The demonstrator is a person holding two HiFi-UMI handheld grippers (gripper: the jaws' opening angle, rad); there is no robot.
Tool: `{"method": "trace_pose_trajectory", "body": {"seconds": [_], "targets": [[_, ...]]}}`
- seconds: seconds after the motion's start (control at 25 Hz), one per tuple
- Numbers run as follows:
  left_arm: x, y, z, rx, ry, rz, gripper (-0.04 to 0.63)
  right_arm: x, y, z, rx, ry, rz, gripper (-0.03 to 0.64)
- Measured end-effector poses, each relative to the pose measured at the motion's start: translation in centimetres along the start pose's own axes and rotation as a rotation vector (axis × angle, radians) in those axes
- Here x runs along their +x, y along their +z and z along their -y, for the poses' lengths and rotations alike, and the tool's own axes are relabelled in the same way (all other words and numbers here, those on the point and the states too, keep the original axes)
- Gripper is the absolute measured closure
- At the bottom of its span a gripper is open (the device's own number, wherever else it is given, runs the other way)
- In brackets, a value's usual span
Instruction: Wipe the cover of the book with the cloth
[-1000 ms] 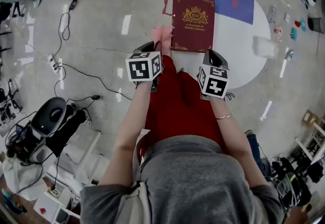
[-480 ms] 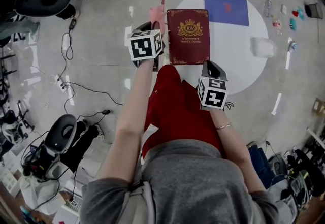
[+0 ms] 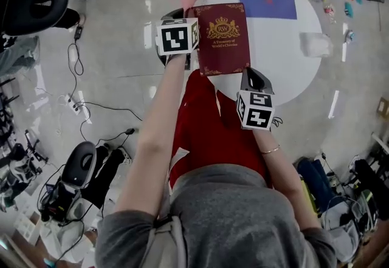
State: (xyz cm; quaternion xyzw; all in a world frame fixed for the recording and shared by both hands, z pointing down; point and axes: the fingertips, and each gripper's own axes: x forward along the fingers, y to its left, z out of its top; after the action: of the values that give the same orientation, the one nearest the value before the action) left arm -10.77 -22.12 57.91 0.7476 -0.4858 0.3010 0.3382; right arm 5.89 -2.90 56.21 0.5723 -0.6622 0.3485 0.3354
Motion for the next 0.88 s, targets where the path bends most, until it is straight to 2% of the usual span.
{"method": "trace_pose_trajectory", "body": {"seconds": [0.2, 0.44, 0.88], "targets": [[-1.1, -1.3, 1.6, 0.031, -0.007, -0.004, 0.561, -0.3, -0.1, 0.4, -0.017, 0.008, 0.003, 0.588], [-3.3, -4.7, 2.7, -0.007, -0.040, -0.023, 0.561, -0.1, -0.1, 0.1, -0.019, 0.017, 0.002, 0.588], [-6.9, -10.1, 5.1, -0.030, -0.048, -0.040, 0.561, -0.1, -0.3, -0.3, -0.064, 0.030, 0.015, 0.588]]}}
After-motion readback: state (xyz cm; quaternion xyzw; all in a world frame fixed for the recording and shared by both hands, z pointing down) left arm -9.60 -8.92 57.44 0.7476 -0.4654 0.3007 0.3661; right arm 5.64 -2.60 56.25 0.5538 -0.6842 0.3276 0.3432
